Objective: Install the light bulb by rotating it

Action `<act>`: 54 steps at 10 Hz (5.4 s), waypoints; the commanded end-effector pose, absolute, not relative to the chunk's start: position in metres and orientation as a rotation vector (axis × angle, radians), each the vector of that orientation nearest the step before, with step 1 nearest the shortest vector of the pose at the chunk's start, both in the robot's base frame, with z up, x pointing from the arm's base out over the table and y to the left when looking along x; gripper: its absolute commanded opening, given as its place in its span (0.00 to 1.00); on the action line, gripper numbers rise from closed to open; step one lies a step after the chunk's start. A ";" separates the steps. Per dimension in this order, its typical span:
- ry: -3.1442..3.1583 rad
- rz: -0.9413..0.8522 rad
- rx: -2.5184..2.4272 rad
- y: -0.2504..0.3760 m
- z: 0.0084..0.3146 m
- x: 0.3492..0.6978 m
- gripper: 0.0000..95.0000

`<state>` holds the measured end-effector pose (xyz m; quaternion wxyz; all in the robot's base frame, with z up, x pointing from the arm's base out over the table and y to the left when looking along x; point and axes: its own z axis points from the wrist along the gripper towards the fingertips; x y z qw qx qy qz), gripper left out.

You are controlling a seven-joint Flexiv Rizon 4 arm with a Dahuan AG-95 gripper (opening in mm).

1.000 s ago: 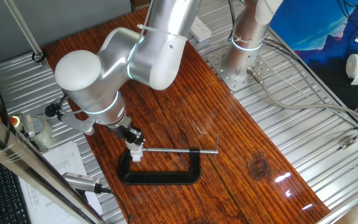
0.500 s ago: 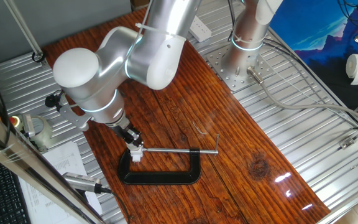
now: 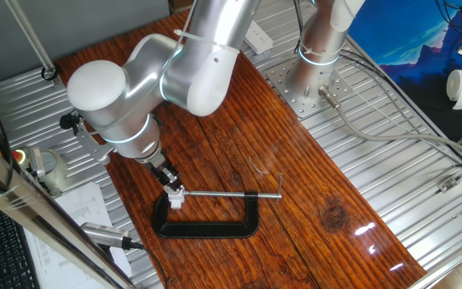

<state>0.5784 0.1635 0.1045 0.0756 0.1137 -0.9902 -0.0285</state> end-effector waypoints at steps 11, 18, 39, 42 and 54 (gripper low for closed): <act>-2.965 -0.098 -0.290 0.164 0.105 0.578 0.00; -2.961 -0.109 -0.373 0.164 0.105 0.578 0.20; -2.975 -0.089 0.394 0.168 0.103 0.578 1.00; -2.953 -0.086 0.538 0.169 0.108 0.577 1.00; -2.163 -0.108 2.167 0.175 0.130 0.572 0.80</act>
